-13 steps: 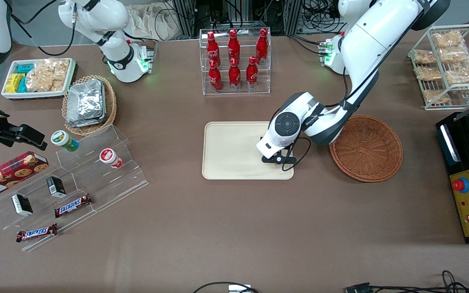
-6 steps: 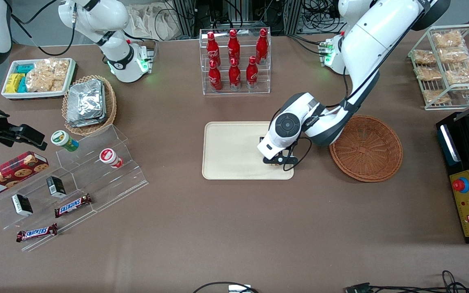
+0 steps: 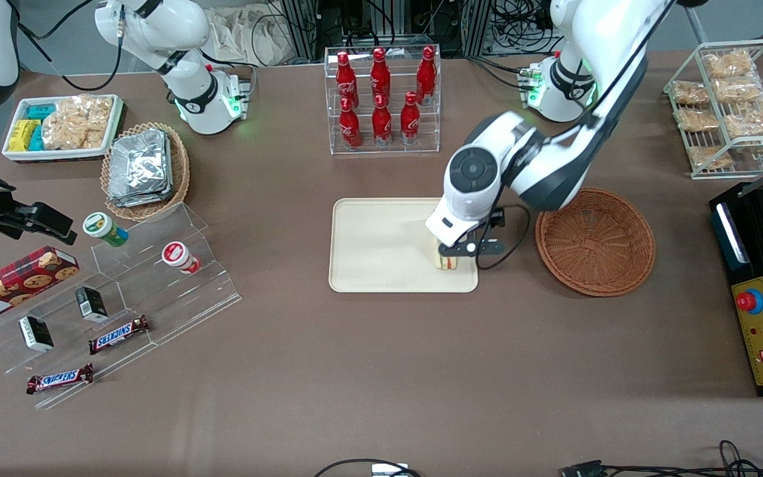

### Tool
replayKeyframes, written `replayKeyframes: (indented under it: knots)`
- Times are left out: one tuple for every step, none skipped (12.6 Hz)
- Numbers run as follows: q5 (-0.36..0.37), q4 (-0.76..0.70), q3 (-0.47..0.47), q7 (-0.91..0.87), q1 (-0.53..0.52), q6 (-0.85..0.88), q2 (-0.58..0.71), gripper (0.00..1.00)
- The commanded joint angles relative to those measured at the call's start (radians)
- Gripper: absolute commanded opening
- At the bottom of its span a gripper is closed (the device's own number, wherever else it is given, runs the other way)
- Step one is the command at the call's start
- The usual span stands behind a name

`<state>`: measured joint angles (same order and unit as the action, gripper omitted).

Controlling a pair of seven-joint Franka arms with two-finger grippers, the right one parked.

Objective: Place sandwich from basket to tray

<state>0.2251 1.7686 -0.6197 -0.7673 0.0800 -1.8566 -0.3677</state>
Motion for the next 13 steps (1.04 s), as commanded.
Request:
replayKeyframes:
  knots:
    - [-0.11, -0.151, 0.003, 0.106, -0.022, 0.22, 0.071, 1.0]
    - [-0.136, -0.203, 0.0, 0.155, -0.069, 0.29, 0.091, 1.0]
    - [-0.17, -0.245, -0.003, 0.211, -0.124, 0.348, 0.113, 1.0]
    - [-0.206, -0.271, 0.0, 0.255, -0.165, 0.379, 0.153, 1.0]
    - [-0.21, -0.275, 0.0, 0.269, -0.21, 0.385, 0.2, 1.0]
    - [-0.208, -0.27, 0.003, 0.275, -0.242, 0.395, 0.243, 1.0]
    - [-0.202, -0.265, 0.005, 0.275, -0.274, 0.424, 0.281, 1.0]
    - [-0.196, -0.264, 0.005, 0.275, -0.304, 0.447, 0.312, 1.0]
    - [-0.196, -0.258, 0.005, 0.275, -0.339, 0.453, 0.334, 1.0]
    - [-0.196, -0.247, 0.005, 0.295, -0.385, 0.459, 0.349, 1.0]
    - [-0.194, -0.236, 0.005, 0.357, -0.422, 0.459, 0.363, 1.0]
    - [-0.194, -0.223, 0.005, 0.438, -0.466, 0.459, 0.378, 1.0]
    - [-0.196, -0.212, 0.012, 0.483, -0.479, 0.458, 0.383, 1.0]
